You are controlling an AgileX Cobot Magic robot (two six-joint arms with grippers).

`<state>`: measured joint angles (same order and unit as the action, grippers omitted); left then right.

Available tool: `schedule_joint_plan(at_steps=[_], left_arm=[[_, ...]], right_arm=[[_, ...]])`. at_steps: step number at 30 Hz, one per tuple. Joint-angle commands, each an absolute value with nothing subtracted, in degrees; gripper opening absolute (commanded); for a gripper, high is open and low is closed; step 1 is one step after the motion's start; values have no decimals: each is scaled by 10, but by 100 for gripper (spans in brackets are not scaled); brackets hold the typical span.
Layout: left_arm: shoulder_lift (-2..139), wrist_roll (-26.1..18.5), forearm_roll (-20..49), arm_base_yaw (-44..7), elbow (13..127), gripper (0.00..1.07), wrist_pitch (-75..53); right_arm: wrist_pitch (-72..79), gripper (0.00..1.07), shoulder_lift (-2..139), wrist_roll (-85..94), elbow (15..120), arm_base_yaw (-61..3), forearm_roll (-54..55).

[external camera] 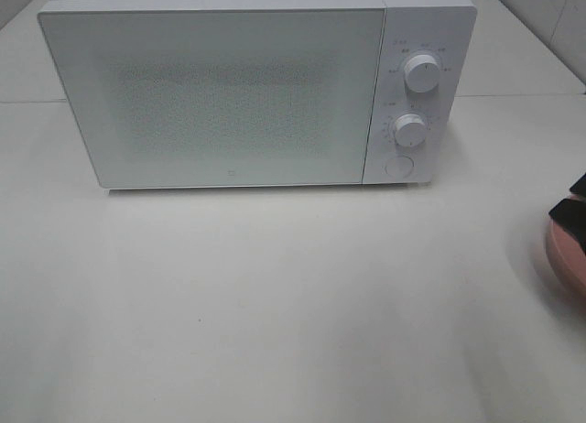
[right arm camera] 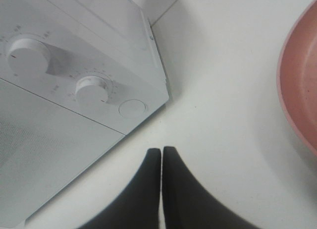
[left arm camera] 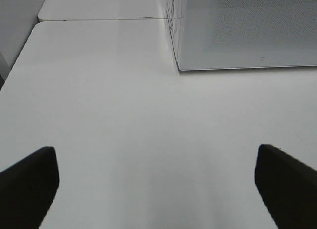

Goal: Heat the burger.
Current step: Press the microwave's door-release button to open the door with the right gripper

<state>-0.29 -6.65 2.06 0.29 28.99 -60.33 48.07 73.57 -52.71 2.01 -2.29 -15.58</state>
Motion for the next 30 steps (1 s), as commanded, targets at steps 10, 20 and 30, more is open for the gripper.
schedule_joint_plan(at_steps=[10,20,30], left_arm=[[-14,-64,22,4,289,103,-599],[-14,-64,22,4,289,103,-599],[-14,-64,22,4,289,103,-599]], right_arm=[[564,0,880,-545,87,-87,-115],[575,0,977,-629,155,-236,50],[584,0,1039,-724,217,-284,87]])
